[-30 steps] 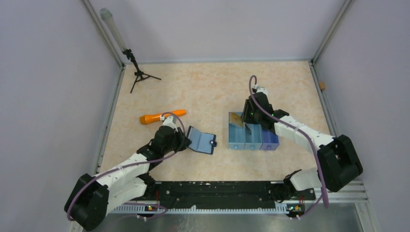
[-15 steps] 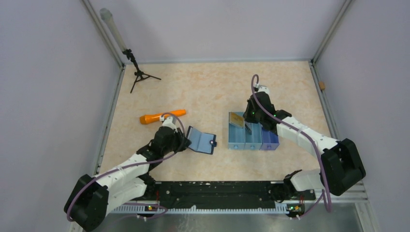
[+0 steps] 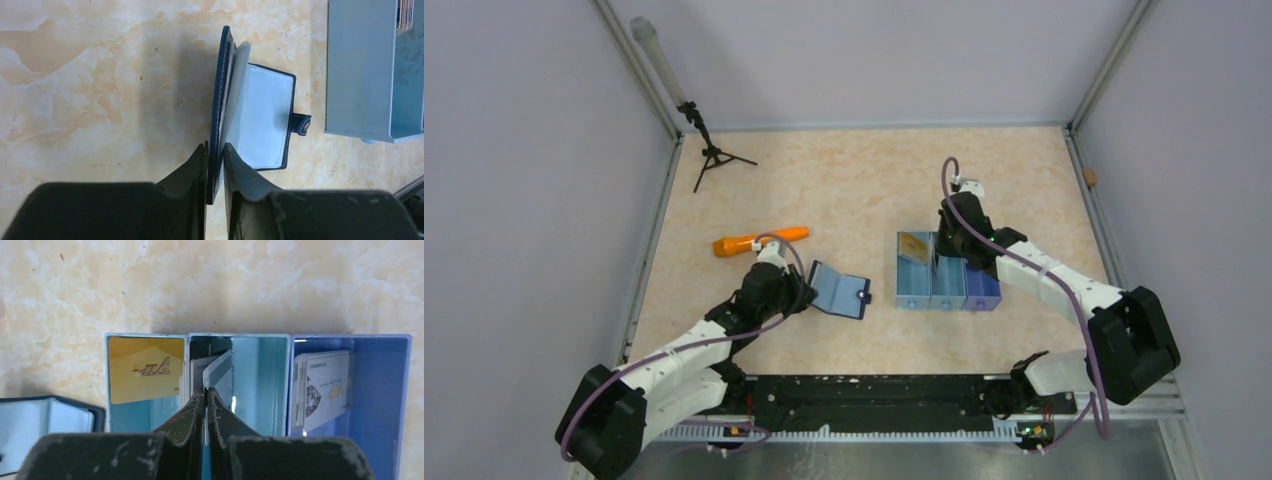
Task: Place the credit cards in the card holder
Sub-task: Pick up the credit card from the storage box.
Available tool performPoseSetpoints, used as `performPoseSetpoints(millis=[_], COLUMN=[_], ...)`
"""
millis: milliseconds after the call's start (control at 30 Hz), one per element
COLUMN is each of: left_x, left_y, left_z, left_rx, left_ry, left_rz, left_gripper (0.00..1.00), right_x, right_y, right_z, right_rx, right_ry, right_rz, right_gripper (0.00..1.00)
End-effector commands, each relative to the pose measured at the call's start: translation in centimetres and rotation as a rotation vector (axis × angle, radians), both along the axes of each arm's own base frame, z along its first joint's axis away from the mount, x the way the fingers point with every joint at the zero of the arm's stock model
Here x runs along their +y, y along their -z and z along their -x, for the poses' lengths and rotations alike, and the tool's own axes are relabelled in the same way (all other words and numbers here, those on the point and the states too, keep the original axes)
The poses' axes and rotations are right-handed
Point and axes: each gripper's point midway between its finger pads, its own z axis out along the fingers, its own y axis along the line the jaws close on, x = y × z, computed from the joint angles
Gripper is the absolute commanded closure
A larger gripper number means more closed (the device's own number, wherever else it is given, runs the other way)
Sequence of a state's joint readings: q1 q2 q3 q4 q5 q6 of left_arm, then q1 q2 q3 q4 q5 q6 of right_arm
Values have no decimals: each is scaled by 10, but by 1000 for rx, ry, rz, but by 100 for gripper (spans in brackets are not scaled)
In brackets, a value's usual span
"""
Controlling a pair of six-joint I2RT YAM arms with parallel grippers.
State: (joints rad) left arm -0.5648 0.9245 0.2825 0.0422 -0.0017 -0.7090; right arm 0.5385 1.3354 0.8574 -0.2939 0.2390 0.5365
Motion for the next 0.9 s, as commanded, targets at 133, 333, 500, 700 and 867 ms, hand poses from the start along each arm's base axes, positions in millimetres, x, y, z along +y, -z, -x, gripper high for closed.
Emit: performPoseSetpoints(millis=[133, 333, 500, 700, 867], left_x=[2, 2, 3, 3, 4], left_y=[-3, -3, -2, 0, 2], left_z=[-4, -3, -3, -3, -4], left_rx=[-20, -19, -15, -9, -2], left_ry=[-21, -22, -23, -24, -41], left_rz=[4, 0, -3, -9, -4], left_gripper=[80, 80, 80, 81, 90], right_x=[-26, -27, -23, -17, -19], right_y=[7, 22, 34, 37, 13], right_z=[7, 10, 9, 6, 4], right_rx=[4, 38, 61, 66, 25], right_ry=[45, 37, 23, 11, 20], right_rz=[116, 137, 135, 119, 116], right_gripper=[100, 100, 93, 93, 100])
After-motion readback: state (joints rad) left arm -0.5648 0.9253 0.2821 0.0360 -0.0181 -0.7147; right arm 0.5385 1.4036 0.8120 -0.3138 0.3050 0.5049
